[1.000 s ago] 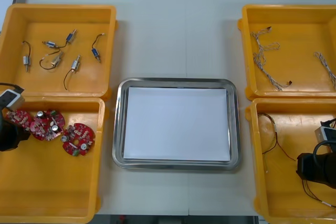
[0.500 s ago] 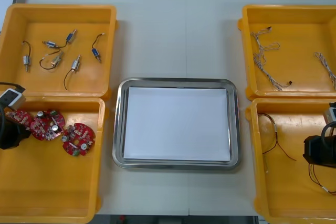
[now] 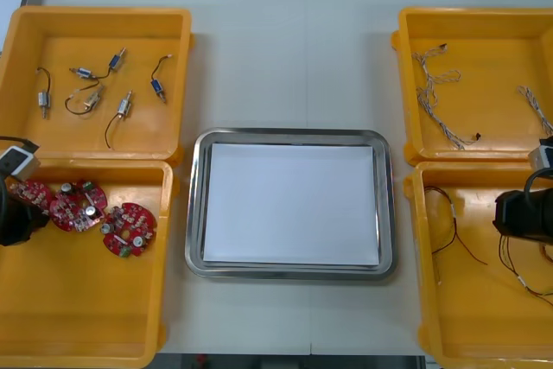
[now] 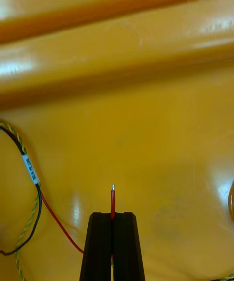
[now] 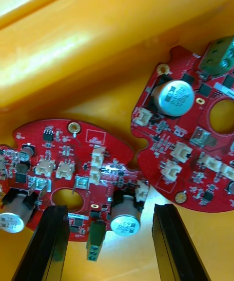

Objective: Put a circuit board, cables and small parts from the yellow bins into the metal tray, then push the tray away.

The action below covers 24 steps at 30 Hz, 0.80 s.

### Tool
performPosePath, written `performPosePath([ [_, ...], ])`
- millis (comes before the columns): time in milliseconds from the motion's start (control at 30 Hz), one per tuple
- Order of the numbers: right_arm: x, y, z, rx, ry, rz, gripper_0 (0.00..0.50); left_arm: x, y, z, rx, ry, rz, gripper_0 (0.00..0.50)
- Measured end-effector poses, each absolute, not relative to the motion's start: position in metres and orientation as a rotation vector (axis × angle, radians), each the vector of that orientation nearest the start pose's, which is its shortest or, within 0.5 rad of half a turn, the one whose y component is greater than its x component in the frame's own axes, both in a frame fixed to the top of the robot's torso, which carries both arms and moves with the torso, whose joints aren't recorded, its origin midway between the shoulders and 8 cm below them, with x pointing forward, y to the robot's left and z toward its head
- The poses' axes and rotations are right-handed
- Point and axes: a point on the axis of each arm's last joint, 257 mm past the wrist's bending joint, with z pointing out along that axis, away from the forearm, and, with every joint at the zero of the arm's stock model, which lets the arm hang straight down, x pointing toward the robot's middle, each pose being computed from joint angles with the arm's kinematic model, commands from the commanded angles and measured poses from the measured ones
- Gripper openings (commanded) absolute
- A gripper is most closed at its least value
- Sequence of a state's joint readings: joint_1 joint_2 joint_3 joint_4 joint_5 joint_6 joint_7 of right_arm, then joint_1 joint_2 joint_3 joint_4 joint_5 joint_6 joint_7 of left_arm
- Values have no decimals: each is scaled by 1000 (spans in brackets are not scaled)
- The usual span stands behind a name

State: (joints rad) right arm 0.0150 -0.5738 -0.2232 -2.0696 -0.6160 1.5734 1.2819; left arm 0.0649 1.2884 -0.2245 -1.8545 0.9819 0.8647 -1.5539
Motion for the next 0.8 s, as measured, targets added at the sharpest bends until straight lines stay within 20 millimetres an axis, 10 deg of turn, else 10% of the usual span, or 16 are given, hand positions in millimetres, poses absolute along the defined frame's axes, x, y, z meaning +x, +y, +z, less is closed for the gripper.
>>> performPosePath([
  [67, 394, -368, -265, 260, 2611, 84, 0, 402, 437, -281, 520, 2538, 167, 433],
  [133, 398, -369, -264, 266, 2610, 88, 0, 402, 437, -281, 520, 2538, 168, 245],
  [333, 403, -369, -263, 272, 2608, 93, 52, 402, 438, -281, 519, 2539, 168, 13],
  [400, 403, -369, -263, 272, 2608, 93, 188, 402, 437, -281, 520, 2539, 168, 2],
  [433, 403, -369, -263, 272, 2608, 93, 487, 402, 437, -281, 520, 2539, 168, 2],
  [800, 403, -369, -263, 273, 2611, 94, 500, 402, 437, -281, 520, 2539, 168, 0],
])
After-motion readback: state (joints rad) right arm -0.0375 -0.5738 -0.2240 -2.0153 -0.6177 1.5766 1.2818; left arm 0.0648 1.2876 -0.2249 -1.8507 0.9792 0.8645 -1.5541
